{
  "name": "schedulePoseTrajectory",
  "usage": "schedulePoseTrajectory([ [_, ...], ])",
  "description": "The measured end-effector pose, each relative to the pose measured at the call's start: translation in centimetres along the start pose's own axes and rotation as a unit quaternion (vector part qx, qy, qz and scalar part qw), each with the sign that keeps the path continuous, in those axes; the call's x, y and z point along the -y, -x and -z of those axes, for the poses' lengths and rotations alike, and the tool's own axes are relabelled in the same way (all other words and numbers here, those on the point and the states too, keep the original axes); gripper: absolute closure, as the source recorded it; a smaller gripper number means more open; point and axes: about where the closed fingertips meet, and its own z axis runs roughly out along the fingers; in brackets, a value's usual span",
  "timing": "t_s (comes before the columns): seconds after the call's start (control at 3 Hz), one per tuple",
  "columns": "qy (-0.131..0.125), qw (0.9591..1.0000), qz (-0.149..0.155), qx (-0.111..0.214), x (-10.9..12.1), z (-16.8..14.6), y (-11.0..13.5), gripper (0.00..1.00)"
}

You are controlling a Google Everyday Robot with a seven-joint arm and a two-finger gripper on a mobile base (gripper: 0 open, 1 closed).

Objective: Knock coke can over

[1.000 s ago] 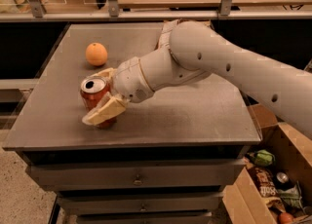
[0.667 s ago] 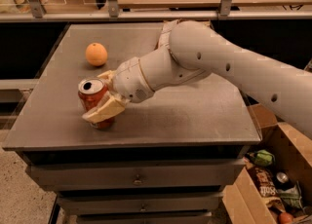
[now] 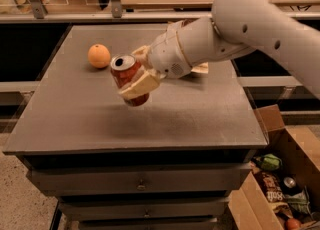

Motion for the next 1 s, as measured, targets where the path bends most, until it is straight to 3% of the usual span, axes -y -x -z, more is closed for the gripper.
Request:
schedulePoseTrajectory([
  [0.33, -0.048, 0.9964, 0.006, -0.070, 1.8, 3.1, -0.4, 1.00],
  [0.67, -0.087, 0.9861, 0.015, -0.141, 2.8, 4.6, -0.9, 1.00],
  [1.0, -0.107, 0.9724, 0.024, -0.206, 3.2, 5.0, -2.1, 1.00],
])
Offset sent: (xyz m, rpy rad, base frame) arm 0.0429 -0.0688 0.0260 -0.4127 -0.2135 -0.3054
